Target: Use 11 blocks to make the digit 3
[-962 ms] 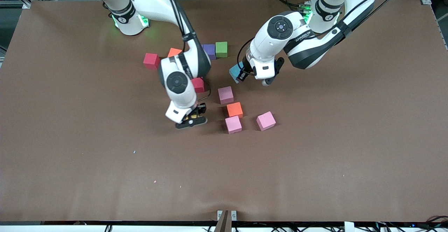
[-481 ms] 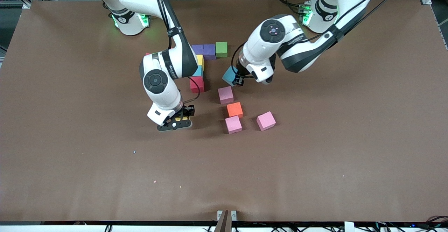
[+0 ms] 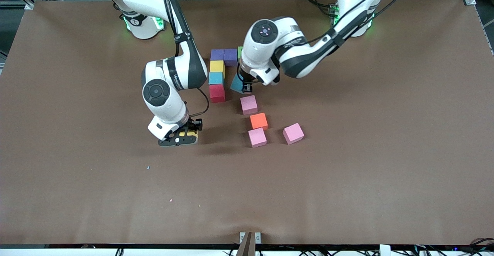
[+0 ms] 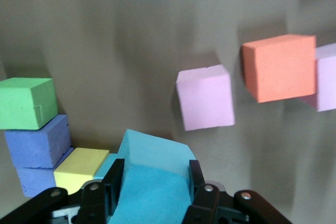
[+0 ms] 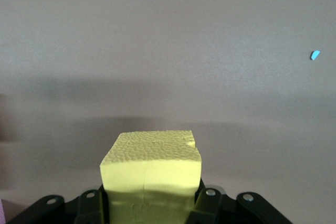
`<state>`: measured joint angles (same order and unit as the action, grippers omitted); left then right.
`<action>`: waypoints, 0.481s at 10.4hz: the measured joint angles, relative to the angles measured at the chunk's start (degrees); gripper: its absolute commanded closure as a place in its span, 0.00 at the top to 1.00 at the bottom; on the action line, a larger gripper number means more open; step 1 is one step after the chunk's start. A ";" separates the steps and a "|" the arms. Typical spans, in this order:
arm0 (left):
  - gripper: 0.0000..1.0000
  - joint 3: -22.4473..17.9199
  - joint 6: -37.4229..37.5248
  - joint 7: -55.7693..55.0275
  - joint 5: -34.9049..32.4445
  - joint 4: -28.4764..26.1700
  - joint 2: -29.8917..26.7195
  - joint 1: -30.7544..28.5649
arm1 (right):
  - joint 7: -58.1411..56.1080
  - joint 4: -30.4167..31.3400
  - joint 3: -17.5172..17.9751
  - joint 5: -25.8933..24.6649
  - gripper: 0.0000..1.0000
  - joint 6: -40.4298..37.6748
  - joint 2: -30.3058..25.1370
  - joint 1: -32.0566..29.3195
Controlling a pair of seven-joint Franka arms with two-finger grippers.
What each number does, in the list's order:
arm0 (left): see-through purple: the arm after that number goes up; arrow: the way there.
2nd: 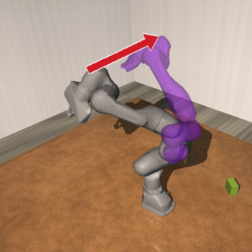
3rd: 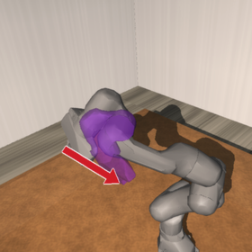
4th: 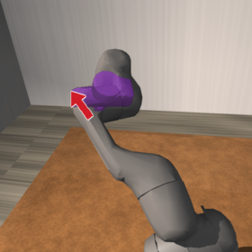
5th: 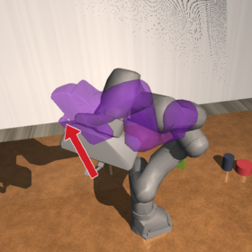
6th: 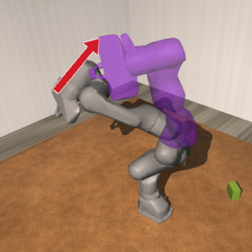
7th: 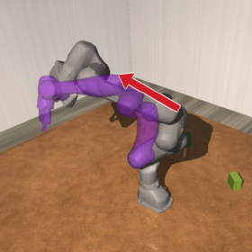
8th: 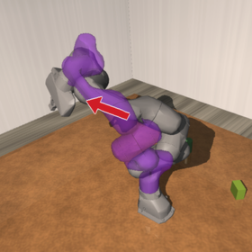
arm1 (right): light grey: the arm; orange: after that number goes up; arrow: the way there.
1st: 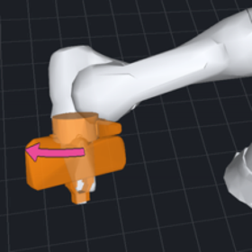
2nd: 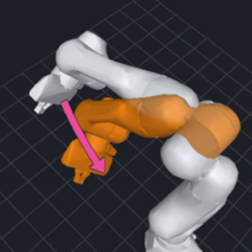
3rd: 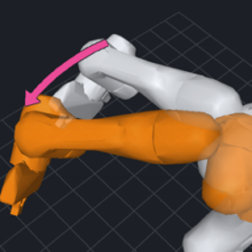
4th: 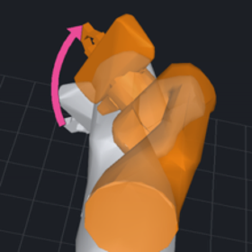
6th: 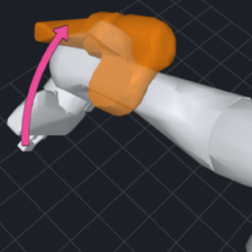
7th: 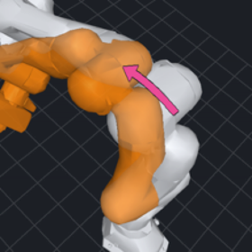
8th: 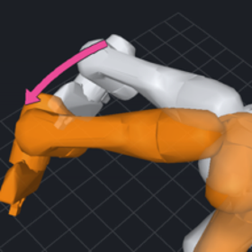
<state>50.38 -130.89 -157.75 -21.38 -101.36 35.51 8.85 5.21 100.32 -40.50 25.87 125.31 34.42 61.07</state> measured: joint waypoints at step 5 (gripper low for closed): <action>0.00 -2.72 -2.80 -6.27 -4.37 -0.15 0.88 1.82 | 0.02 3.77 -0.20 0.00 0.19 0.09 -3.47 0.17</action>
<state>47.66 -133.68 -164.02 -25.74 -101.50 36.39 10.67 5.23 104.09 -40.70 25.87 125.40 30.95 61.24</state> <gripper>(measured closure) 0.463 0.471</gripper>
